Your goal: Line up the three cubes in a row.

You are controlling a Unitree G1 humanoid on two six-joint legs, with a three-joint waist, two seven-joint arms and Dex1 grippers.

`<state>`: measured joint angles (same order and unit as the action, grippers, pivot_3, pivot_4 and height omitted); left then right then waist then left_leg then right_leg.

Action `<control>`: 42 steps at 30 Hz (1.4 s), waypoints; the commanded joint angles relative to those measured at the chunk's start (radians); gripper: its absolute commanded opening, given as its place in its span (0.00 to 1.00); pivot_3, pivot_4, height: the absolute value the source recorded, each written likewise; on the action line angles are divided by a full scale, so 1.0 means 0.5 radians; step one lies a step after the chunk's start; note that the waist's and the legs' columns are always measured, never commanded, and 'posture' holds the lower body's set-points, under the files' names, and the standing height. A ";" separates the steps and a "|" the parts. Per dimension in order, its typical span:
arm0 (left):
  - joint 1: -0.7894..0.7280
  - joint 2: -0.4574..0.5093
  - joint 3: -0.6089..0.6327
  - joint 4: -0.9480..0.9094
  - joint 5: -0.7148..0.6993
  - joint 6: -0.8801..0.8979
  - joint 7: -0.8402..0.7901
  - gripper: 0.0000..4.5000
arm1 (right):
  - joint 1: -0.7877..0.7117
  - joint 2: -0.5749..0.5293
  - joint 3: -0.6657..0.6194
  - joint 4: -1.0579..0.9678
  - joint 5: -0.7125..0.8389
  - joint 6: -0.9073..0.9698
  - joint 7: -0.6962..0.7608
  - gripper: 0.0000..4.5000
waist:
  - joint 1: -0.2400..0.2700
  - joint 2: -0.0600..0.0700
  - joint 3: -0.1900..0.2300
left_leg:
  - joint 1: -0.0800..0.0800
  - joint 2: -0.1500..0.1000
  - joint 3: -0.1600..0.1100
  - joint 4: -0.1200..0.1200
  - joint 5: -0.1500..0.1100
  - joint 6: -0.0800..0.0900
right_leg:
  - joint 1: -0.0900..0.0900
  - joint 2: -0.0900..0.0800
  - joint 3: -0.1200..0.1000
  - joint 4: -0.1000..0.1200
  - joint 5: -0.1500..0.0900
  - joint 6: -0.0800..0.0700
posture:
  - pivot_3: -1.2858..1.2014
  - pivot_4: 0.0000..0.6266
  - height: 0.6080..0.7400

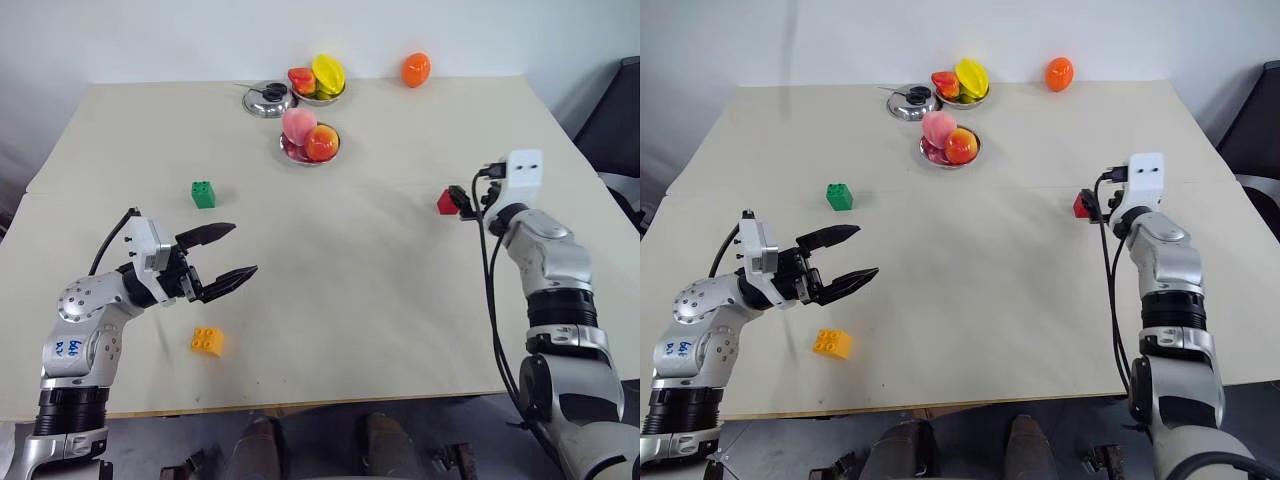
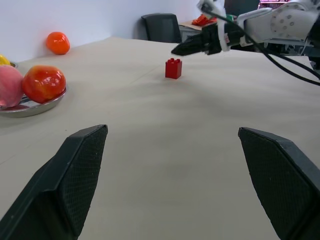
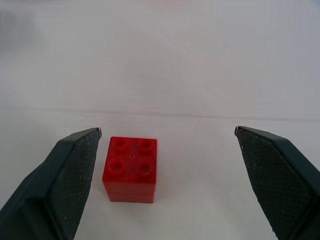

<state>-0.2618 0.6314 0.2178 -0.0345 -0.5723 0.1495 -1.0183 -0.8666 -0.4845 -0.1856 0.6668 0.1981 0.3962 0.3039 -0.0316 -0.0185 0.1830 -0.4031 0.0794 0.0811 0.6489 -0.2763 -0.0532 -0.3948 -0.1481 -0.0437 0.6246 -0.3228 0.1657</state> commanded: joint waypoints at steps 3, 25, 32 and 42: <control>-0.001 0.018 0.015 -0.073 0.018 -0.027 -0.008 0.99 | -0.254 0.047 0.040 0.461 -0.101 -0.241 -0.007 1.00 | -0.007 0.000 0.000 | 0.000 0.000 0.000 -0.001 0.000 0.000 | -0.001 0.000 0.000 0.000 0.000 0.000 | 0.52 0.24 1.00; 0.039 0.084 0.083 -0.015 0.013 -0.029 -0.072 1.00 | 0.031 -0.220 0.521 -0.317 0.129 -0.602 2.100 0.34 | 0.002 0.002 0.001 | -0.001 0.000 0.000 -0.004 0.000 0.000 | -0.002 0.001 0.000 -0.003 0.000 0.000 | 0.52 0.24 1.00; 0.079 0.093 0.089 -0.021 0.011 -0.011 -0.086 1.00 | 0.260 -0.463 0.868 -0.365 0.189 -0.953 2.621 0.34 | 0.007 0.002 0.002 | -0.002 0.002 0.002 0.008 -0.006 -0.001 | 0.002 0.001 -0.005 -0.005 0.001 0.002 | 0.52 0.24 1.00; 0.157 0.115 0.139 -0.127 -0.023 0.046 -0.061 1.00 | 0.117 -0.456 0.914 0.075 0.167 -1.237 2.621 0.34 | 0.005 0.002 0.002 | 0.000 0.003 0.003 0.006 -0.006 -0.002 | 0.001 0.001 -0.005 -0.004 0.001 0.001 | 0.52 0.24 1.00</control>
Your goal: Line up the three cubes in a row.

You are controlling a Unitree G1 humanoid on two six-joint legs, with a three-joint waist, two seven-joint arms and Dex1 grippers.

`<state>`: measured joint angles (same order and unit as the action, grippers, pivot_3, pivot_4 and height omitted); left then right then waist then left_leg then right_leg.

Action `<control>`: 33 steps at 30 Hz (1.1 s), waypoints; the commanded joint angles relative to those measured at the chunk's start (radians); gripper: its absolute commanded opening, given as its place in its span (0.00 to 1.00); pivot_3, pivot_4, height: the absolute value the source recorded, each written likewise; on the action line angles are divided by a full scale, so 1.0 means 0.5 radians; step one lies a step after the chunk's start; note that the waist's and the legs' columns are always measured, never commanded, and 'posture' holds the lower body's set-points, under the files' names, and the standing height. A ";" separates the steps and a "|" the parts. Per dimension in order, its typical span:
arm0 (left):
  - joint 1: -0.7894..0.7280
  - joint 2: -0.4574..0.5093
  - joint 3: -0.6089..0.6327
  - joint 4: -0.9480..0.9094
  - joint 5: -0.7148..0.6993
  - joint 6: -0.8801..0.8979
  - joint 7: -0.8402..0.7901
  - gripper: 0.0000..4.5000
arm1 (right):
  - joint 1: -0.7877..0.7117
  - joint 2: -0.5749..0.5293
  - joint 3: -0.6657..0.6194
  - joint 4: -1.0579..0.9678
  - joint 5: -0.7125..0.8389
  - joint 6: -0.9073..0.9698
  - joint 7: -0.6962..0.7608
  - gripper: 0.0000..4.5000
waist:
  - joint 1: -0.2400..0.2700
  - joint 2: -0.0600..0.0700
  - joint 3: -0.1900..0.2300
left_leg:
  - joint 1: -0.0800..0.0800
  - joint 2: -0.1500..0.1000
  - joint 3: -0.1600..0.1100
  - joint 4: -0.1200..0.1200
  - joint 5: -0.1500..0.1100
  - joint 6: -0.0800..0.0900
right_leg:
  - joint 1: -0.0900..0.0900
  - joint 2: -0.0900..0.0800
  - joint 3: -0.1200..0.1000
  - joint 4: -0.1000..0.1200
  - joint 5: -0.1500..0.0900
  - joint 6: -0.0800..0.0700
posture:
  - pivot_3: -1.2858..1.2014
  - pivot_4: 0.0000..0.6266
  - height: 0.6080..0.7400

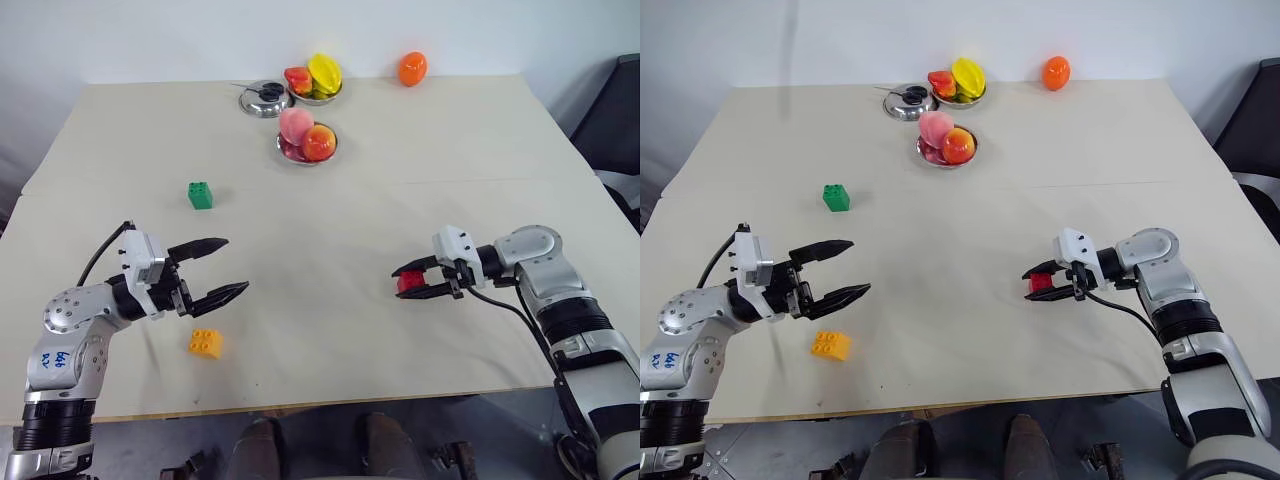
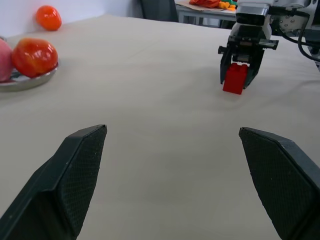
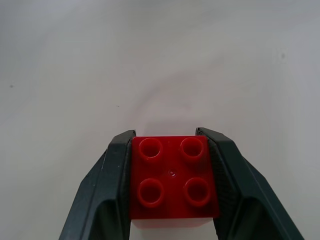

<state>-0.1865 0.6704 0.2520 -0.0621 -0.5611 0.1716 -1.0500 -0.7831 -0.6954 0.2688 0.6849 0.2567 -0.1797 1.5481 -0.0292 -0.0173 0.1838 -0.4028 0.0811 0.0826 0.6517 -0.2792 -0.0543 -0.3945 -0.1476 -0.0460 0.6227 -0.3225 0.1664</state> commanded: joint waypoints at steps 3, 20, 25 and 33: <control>0.003 0.040 0.078 -0.076 -0.047 0.013 0.000 1.00 | -0.082 -0.035 0.028 0.120 0.051 -0.190 0.133 0.34 | 0.004 0.000 0.000 | 0.000 0.000 0.000 0.001 0.000 0.000 | 0.000 0.000 0.000 0.001 0.000 0.000 | 0.52 0.24 1.00; -0.032 0.058 0.103 -0.012 -0.041 0.025 -0.044 1.00 | -0.046 -0.162 0.030 -0.100 0.345 -0.155 0.133 0.99 | 0.005 0.000 0.000 | 0.000 0.000 0.000 0.001 0.000 0.000 | 0.000 0.000 0.000 0.001 0.000 0.000 | 0.52 0.24 1.00; 0.048 0.043 0.297 0.042 -0.089 0.045 0.069 1.00 | 0.097 -0.148 -0.319 -0.359 0.629 -0.087 0.102 0.99 | 0.006 0.000 0.000 | 0.000 0.000 0.000 0.002 0.000 0.000 | 0.000 0.000 0.000 0.001 0.000 0.000 | 0.52 0.24 1.00; 0.554 -0.225 0.933 0.185 -0.078 -0.178 0.558 1.00 | 0.739 -0.103 -0.962 -0.983 0.909 0.309 -0.488 0.99 | 0.009 -0.001 0.000 | 0.001 0.001 0.002 0.001 -0.004 0.001 | 0.000 -0.001 -0.002 -0.002 0.000 0.000 | 0.52 0.24 1.00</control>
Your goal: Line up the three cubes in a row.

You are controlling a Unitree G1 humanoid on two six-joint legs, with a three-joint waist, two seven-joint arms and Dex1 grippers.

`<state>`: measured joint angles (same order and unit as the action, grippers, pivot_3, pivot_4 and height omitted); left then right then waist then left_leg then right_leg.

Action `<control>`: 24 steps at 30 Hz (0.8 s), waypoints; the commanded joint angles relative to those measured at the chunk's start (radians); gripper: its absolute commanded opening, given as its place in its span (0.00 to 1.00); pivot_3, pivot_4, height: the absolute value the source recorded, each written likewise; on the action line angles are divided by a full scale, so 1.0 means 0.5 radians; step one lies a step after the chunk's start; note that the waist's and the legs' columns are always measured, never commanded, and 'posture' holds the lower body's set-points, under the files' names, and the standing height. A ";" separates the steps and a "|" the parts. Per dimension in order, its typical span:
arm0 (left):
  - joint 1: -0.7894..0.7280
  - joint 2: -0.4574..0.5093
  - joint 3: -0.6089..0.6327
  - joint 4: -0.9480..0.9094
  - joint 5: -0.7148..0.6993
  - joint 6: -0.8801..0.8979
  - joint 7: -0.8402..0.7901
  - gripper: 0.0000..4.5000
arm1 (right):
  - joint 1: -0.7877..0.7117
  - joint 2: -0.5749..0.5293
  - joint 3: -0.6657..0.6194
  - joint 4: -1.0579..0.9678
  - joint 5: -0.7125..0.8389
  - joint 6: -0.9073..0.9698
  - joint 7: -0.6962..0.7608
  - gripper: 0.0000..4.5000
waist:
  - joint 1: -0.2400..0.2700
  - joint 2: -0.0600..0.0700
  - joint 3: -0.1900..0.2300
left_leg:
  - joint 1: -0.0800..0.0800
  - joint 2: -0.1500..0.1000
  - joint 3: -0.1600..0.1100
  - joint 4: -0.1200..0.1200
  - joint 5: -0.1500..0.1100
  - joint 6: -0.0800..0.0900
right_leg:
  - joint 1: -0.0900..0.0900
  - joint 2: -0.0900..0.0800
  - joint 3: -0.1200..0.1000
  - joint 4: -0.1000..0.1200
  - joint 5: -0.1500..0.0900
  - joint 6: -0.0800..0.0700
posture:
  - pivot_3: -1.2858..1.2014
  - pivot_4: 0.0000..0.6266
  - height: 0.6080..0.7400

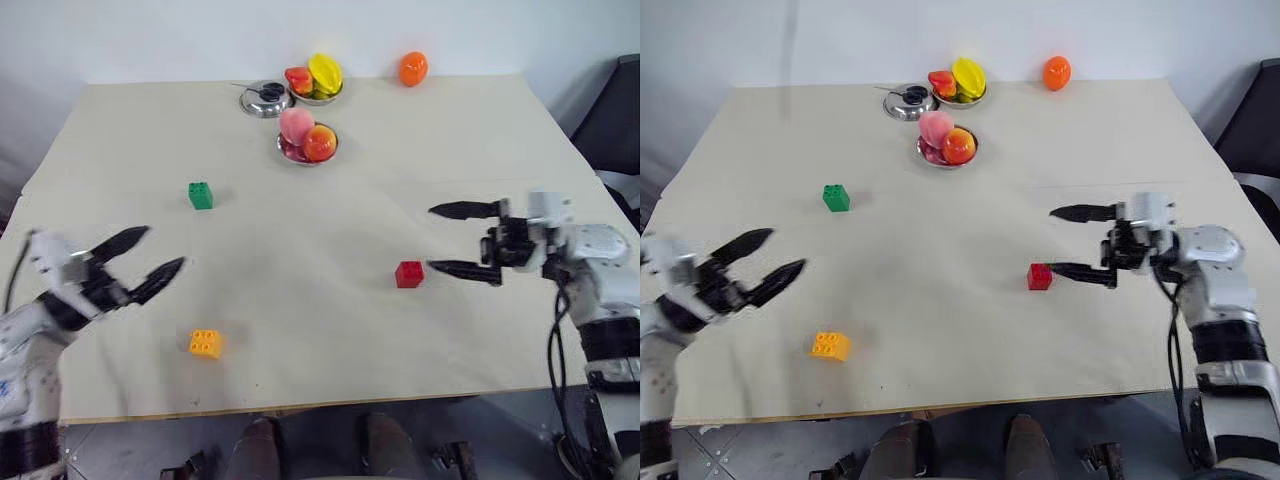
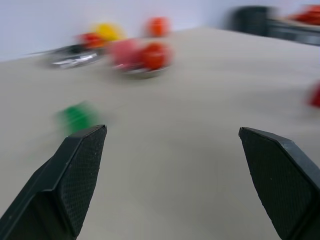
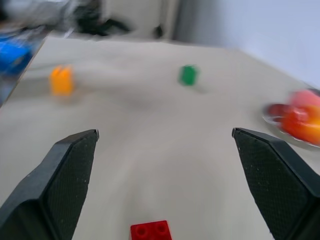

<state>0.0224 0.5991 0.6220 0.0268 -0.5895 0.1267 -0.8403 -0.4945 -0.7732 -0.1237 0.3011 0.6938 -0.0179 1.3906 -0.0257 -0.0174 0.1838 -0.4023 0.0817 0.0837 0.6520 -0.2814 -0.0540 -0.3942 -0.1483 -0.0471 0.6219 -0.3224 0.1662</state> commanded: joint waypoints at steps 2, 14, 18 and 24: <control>0.254 -0.158 0.273 0.004 -0.029 -0.134 0.204 1.00 | 0.317 0.101 -0.251 -0.366 0.016 -0.017 -0.288 0.99 | 0.004 -0.002 -0.001 | 0.000 0.000 0.000 0.001 -0.001 0.000 | 0.000 0.000 0.000 0.000 0.000 0.000 | 0.52 0.24 1.00; 0.306 -0.295 0.098 -0.140 0.012 -0.180 0.317 1.00 | 0.527 0.294 -0.346 -0.637 -0.040 -0.005 -0.586 0.99 | 0.074 -0.005 -0.002 | 0.001 0.001 -0.002 0.011 -0.001 -0.001 | 0.002 0.000 -0.001 0.000 0.004 -0.007 | 0.52 0.24 1.00; -0.159 -0.258 -0.277 -0.236 0.155 0.061 0.569 1.00 | 0.509 0.273 -0.341 -0.662 -0.019 0.082 -0.573 0.99 | 0.108 -0.005 -0.002 | 0.001 0.001 -0.003 0.013 -0.001 0.000 | 0.003 0.000 -0.002 0.001 0.005 -0.007 | 0.52 0.24 1.00; -0.994 -0.287 -0.684 0.158 0.494 0.588 1.088 1.00 | 0.505 0.303 -0.297 -0.754 -0.017 0.180 -0.586 0.99 | 0.107 -0.006 -0.003 | -0.002 0.001 -0.006 0.020 0.000 0.000 | 0.004 0.001 -0.005 0.006 0.009 -0.008 | 0.52 0.24 1.00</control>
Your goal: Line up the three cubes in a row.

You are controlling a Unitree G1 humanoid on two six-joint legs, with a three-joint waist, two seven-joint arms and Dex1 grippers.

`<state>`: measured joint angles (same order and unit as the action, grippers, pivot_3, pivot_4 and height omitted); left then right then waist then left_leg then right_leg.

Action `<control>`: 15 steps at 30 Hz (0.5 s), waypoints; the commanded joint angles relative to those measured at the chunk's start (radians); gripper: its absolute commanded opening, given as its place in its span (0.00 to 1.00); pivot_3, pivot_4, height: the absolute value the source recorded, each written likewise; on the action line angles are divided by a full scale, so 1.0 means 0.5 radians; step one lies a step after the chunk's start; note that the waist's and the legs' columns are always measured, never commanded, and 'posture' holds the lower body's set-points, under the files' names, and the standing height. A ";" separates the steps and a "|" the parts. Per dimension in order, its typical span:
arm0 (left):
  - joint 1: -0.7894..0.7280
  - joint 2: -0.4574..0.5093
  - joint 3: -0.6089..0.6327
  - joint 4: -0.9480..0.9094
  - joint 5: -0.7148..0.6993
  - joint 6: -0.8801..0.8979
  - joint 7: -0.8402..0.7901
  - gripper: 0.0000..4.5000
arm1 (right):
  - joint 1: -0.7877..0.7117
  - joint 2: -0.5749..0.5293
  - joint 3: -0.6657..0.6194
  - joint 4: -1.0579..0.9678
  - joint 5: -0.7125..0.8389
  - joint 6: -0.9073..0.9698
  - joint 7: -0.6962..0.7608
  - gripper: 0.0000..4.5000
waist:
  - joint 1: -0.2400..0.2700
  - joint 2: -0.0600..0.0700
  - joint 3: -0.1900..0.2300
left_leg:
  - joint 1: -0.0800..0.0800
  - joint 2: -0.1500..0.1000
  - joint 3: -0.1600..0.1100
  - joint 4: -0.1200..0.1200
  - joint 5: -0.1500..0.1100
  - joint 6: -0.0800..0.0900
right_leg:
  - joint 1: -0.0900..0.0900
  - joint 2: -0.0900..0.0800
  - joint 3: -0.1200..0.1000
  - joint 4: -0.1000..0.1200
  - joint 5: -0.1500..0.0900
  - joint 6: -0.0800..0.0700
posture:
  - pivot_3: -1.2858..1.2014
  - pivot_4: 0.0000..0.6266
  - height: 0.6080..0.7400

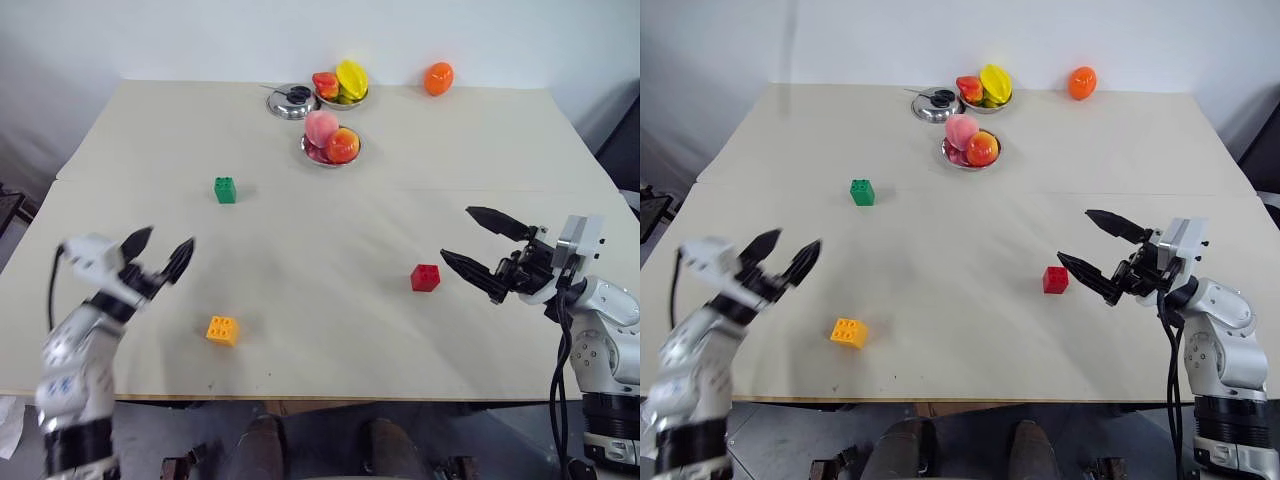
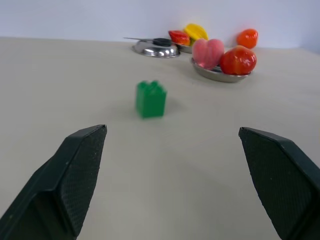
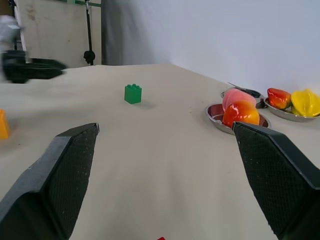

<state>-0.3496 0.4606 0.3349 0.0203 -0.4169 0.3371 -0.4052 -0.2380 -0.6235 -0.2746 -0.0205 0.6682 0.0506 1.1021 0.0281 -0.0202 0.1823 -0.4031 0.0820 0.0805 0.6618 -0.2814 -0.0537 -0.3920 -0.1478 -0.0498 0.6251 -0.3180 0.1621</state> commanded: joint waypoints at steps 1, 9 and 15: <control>-0.358 -0.031 -0.150 0.262 0.212 0.145 0.274 1.00 | -0.003 0.010 0.011 -0.133 0.038 0.060 -0.018 0.99 | -0.004 0.000 0.000 | 0.000 0.000 0.000 0.000 0.000 0.000 | 0.000 0.000 0.000 0.000 0.000 0.000 | 0.52 0.24 1.00; -0.846 -0.123 -0.265 0.921 0.512 -0.054 0.618 1.00 | 0.062 0.035 0.006 -0.221 0.053 0.145 -0.043 0.99 | -0.017 -0.001 0.001 | -0.001 0.000 0.006 -0.007 0.000 0.000 | -0.003 0.001 0.000 -0.006 0.000 0.001 | 0.52 0.24 1.00; -1.097 -0.203 -0.270 1.328 0.531 -0.169 0.639 1.00 | 0.067 0.061 -0.009 -0.244 0.061 0.157 -0.076 0.99 | 0.008 -0.005 0.003 | -0.002 0.000 0.006 -0.004 0.000 0.000 | -0.001 0.001 0.000 -0.008 0.003 0.005 | 0.52 0.24 1.00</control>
<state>-0.8715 0.3668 0.1999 0.6625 -0.1515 0.2818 -0.0765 -0.2059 -0.5959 -0.2507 -0.1026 0.6732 0.1332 1.0725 0.0319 -0.0226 0.1837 -0.4044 0.0819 0.0832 0.6601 -0.2815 -0.0535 -0.3922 -0.1475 -0.0500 0.6211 -0.3166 0.1647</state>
